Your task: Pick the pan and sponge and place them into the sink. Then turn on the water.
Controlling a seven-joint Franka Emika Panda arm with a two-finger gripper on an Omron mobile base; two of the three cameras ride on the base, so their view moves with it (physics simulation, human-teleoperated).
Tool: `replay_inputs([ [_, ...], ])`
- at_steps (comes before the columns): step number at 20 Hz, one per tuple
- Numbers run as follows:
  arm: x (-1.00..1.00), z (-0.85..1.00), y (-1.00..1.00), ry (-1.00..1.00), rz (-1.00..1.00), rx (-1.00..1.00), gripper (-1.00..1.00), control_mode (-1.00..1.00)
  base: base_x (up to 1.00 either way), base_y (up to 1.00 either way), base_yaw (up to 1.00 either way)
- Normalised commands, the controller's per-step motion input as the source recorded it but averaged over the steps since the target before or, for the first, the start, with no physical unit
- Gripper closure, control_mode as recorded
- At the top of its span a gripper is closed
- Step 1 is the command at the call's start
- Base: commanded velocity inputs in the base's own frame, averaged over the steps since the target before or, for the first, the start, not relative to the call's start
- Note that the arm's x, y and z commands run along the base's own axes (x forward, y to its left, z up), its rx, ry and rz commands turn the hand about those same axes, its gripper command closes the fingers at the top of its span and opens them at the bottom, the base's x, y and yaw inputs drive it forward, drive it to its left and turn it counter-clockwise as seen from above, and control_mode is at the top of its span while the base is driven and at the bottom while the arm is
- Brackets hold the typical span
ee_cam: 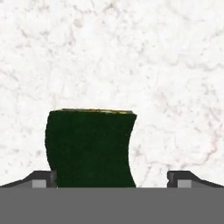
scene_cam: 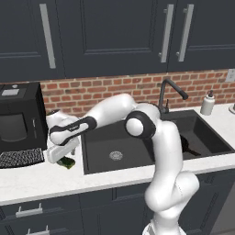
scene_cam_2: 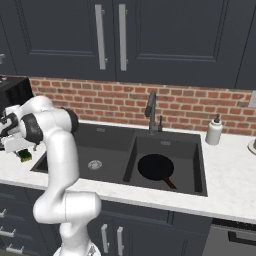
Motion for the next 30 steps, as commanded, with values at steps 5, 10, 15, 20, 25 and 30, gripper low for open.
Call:
replay_inputs([
  [5,0.04,-0.31,0.27,0.02,0.02,0.00,-1.00,-1.00,0.00,0.00,0.00],
  [10,-0.01,-0.25,0.35,0.00,0.01,0.00,-1.00,-1.00,0.00,0.00,0.00],
  [15,-0.12,-0.36,0.07,0.00,0.02,0.00,-1.00,-1.00,0.00,0.00,0.00],
  [20,-0.39,-0.45,0.01,0.00,0.00,0.00,1.00,-1.00,0.00,0.00,0.00],
  [25,-0.54,-0.44,0.13,-0.01,0.00,-0.01,1.00,-1.00,0.00,0.00,0.00],
  [30,-0.73,-0.25,0.03,-0.10,0.00,0.00,1.00,-1.00,0.00,0.00,0.00],
])
